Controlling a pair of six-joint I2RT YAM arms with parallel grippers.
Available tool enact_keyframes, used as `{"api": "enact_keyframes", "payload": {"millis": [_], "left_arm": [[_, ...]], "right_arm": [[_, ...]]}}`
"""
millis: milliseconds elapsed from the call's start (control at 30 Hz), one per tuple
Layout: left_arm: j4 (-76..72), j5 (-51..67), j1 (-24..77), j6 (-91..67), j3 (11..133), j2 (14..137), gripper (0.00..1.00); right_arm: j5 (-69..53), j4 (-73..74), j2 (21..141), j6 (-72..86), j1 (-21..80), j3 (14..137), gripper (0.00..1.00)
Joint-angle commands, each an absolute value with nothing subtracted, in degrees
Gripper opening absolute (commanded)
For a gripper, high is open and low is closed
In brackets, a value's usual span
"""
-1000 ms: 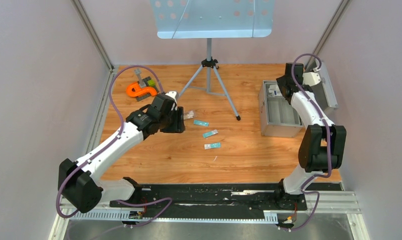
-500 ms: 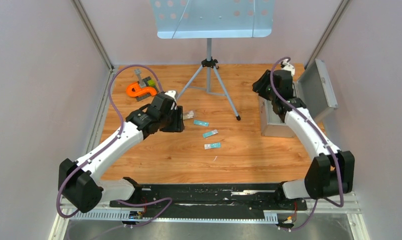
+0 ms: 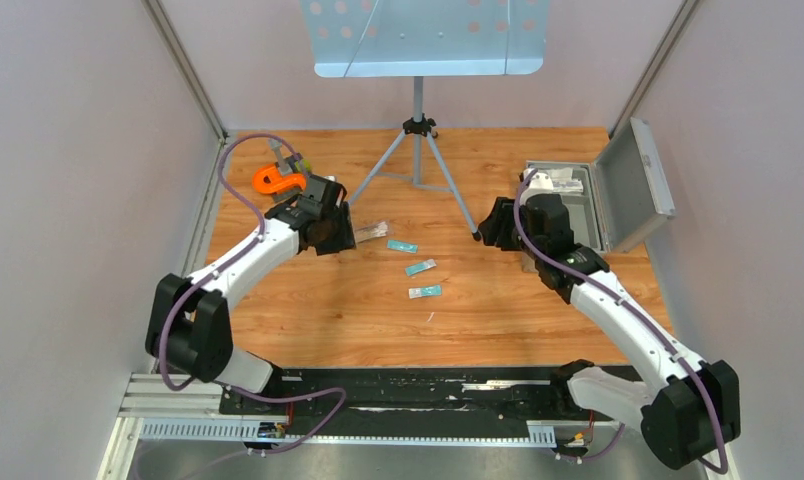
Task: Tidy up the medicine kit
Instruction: Pick up the medical item at the center of the board.
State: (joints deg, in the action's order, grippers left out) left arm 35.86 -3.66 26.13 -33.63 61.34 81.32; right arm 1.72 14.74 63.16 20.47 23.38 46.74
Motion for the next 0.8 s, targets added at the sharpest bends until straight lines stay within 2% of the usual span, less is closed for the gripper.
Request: {"api": "enact_keyframes", "payload": {"millis": [0, 167, 400, 567, 733, 767], "left_arm": [[25.3, -1.9, 20.1, -45.5, 59.2, 84.5, 0.49], [15.8, 0.2, 15.7, -50.5, 57.1, 88.5, 0.47], [11.2, 2.7, 14.3, -51.9, 57.6, 96.3, 0.45], [8.8, 3.1, 14.2, -52.0, 58.3, 98.9, 0.32], [8.2, 3.8, 14.2, -52.1, 57.9, 99.8, 0.26], [8.2, 3.8, 14.2, -52.0, 57.8, 99.7, 0.20]], "right_arm": [[3.2, 15.1, 59.2, 20.4, 23.7, 47.6, 0.49], [3.3, 17.1, 57.7, 20.3, 23.7, 48.3, 0.50], [3.7, 18.0, 57.0, 20.6, 23.7, 48.3, 0.51], [3.7, 18.2, 56.7, 20.9, 23.7, 48.5, 0.51], [4.1, 18.5, 56.3, 20.9, 23.7, 48.8, 0.51], [4.0, 18.5, 56.3, 20.8, 23.7, 48.9, 0.51]]}}
